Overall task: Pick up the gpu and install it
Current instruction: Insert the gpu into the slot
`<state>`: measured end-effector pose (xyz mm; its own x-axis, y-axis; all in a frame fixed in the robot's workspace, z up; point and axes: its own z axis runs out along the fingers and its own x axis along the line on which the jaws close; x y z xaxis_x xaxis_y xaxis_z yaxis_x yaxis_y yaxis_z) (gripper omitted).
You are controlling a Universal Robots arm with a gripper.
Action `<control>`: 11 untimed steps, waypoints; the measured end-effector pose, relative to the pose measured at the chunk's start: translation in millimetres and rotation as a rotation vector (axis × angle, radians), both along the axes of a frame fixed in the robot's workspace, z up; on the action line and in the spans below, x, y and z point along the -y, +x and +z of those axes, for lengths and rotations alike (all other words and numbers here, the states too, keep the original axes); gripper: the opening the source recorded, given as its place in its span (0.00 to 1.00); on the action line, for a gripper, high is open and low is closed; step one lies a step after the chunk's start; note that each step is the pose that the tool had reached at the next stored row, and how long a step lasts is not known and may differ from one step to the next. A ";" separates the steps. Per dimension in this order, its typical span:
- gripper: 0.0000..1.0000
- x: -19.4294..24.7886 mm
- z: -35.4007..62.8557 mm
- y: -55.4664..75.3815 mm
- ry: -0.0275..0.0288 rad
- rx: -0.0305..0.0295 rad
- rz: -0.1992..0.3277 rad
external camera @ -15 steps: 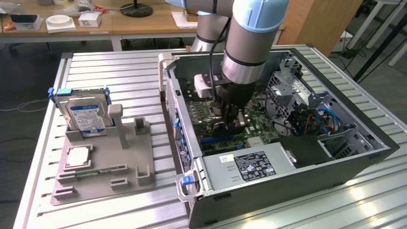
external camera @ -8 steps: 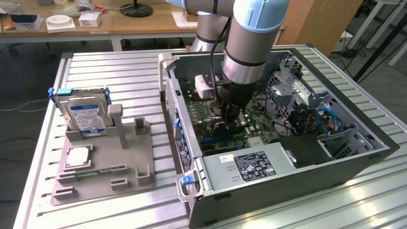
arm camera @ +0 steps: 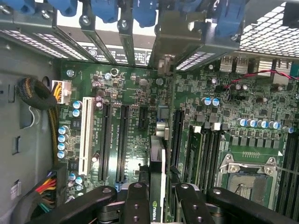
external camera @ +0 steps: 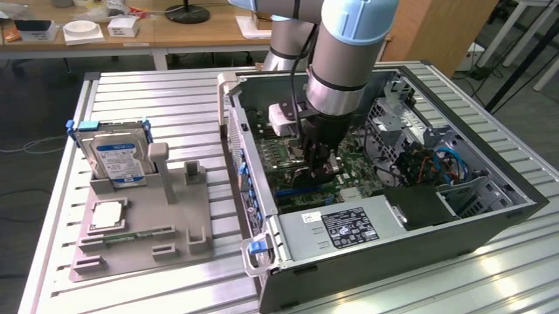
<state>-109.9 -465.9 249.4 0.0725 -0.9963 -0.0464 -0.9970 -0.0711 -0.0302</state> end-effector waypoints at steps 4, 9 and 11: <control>0.26 -0.2 0.0 0.3 0.0002 0.0001 0.004; 0.26 -0.9 -0.1 1.1 0.0001 0.0001 0.010; 0.26 -1.4 -0.2 1.8 0.0002 0.0003 0.011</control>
